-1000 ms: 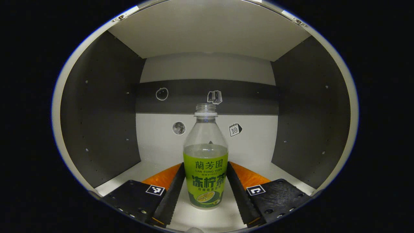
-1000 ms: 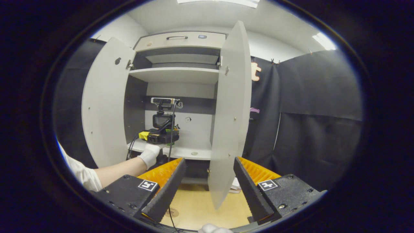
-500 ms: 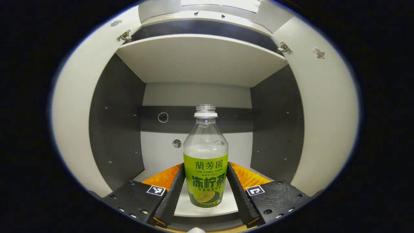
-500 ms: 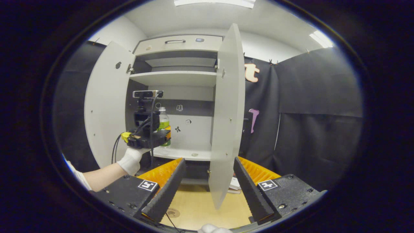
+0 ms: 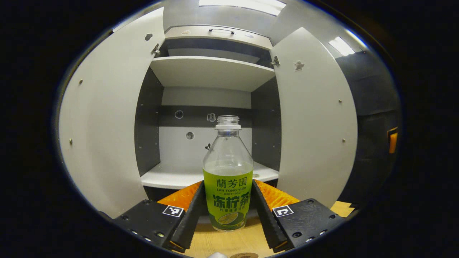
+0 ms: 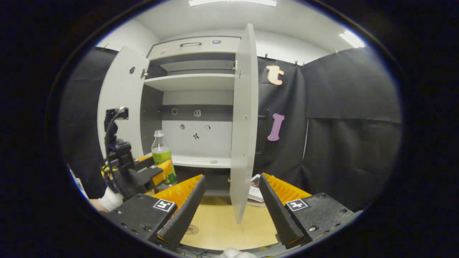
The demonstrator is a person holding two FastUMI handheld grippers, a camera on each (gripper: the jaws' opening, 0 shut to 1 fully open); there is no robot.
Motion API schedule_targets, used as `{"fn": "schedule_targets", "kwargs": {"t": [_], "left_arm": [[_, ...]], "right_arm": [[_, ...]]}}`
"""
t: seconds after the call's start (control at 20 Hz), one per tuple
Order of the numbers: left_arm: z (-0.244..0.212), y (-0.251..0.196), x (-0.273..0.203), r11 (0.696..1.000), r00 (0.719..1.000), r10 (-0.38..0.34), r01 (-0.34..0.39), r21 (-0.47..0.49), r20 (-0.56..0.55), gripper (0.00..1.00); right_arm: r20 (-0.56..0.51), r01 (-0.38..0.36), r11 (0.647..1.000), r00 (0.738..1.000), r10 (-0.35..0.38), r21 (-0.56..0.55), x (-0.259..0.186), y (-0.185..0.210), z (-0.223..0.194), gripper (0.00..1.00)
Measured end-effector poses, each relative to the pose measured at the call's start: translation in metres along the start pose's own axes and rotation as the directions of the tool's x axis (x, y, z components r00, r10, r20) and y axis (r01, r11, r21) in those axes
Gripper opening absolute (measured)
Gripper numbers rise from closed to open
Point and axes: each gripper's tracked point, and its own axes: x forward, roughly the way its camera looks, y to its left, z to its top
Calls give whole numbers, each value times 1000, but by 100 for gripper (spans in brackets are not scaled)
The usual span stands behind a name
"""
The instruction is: Grasp the bottle in the cabinet with the left hand and place it on the coaster, then close the right door with the right hand and the left door with the left hand.
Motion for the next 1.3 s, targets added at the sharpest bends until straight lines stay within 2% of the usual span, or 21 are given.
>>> {"fn": "schedule_targets", "kwargs": {"t": [0.15, 0.35, 0.55, 0.65, 0.8, 0.95, 1.3], "left_arm": [[-48, -15, -27, 999, 999, -27, 27, 18, -43, 75], [-94, -28, -49, 997, 997, -70, 71, 15, -32, 75], [-140, -38, -59, 993, 994, -113, 113, -20, -15, 75], [-165, -47, -62, 990, 990, -142, 142, -9, -16, 75], [-201, -48, -59, 989, 987, -148, 148, -5, -55, 75], [-224, -51, -54, 988, 986, -148, 145, -45, -75, 75], [-247, -51, -49, 989, 984, -147, 144, -42, -95, 76]], "right_arm": [[-7, 9, 1000, 1000, -9, 1, -6, -6, -6, 97], [-12, 20, 999, 1000, -20, -28, -14, -11, -10, 98], [-29, 27, 998, 999, -29, -51, -18, -16, -17, 97], [-44, 33, 997, 998, -36, -67, -19, -18, -22, 97], [-71, 35, 996, 997, -41, -88, -19, -18, -29, 98], [-88, 36, 993, 995, -46, -109, -19, -18, -35, 97], [-117, 14, 991, 993, -30, -133, -19, -9, -41, 98]]}}
